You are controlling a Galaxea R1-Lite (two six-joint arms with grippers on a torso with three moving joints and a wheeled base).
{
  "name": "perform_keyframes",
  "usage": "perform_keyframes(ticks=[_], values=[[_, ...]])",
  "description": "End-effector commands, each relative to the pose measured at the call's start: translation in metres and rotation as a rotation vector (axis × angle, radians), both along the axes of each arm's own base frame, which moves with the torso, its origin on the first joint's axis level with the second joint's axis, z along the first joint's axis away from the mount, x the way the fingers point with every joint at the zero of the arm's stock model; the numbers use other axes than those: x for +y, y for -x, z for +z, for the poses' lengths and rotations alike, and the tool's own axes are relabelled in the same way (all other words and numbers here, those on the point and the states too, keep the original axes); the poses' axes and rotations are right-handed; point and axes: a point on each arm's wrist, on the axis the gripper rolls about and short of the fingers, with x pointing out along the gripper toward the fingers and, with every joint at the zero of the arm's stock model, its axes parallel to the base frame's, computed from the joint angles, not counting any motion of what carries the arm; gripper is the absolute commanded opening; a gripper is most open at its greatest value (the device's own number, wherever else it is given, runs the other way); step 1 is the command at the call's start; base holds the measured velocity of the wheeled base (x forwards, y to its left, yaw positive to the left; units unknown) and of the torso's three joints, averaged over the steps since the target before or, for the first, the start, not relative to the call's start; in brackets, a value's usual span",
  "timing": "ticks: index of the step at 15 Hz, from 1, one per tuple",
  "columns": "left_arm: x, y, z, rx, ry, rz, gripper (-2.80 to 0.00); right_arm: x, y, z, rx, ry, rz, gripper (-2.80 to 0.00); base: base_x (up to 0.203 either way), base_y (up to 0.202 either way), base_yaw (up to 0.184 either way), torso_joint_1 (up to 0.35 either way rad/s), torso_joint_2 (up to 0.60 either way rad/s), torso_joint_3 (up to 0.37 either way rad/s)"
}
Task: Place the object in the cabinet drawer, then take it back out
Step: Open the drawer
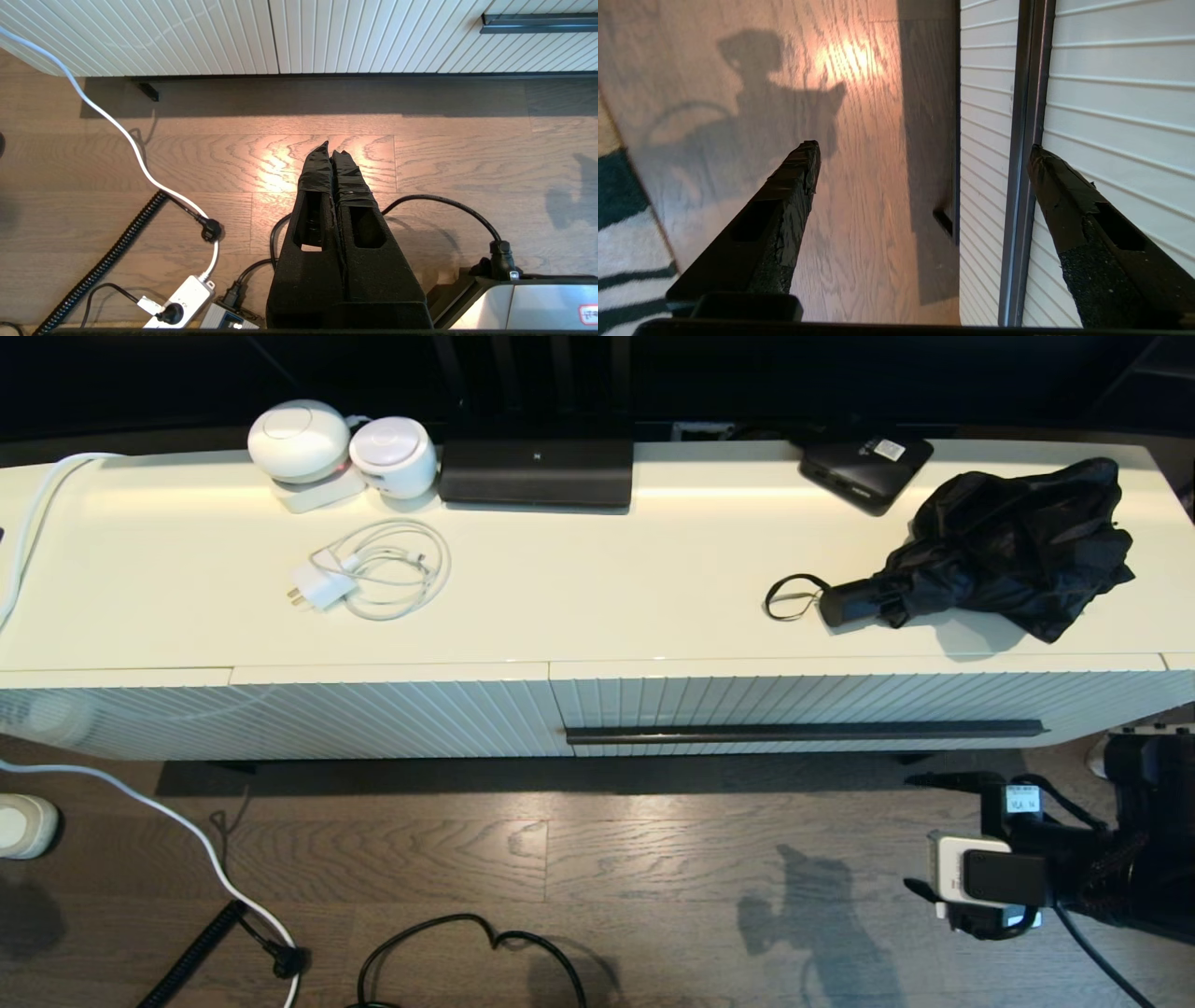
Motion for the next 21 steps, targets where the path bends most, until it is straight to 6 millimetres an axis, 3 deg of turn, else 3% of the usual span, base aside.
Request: perform_keyframes(ticks=[1,9,21], values=[[0.0,0.0,0.0,-0.001,0.0,-0.001,-2.8,0.003,-0.015,-0.011,0.003,0.001,0.01,0.0,0.0,0.0,0.0,0.0,0.0,0.0],[0.0,0.0,0.0,-0.001,0.0,-0.001,-2.8,0.012,-0.036,-0.021,0.01,-0.001,0.033,0.0,0.0,0.0,0.0,0.0,0.0,0.0],[0.0,0.0,0.0,-0.001,0.0,0.001,-2.8,0.021,-0.084,-0.041,-0.062,-0.022,0.031,0.0,0.0,0.0,0.0,0.0,0.0,0.0]])
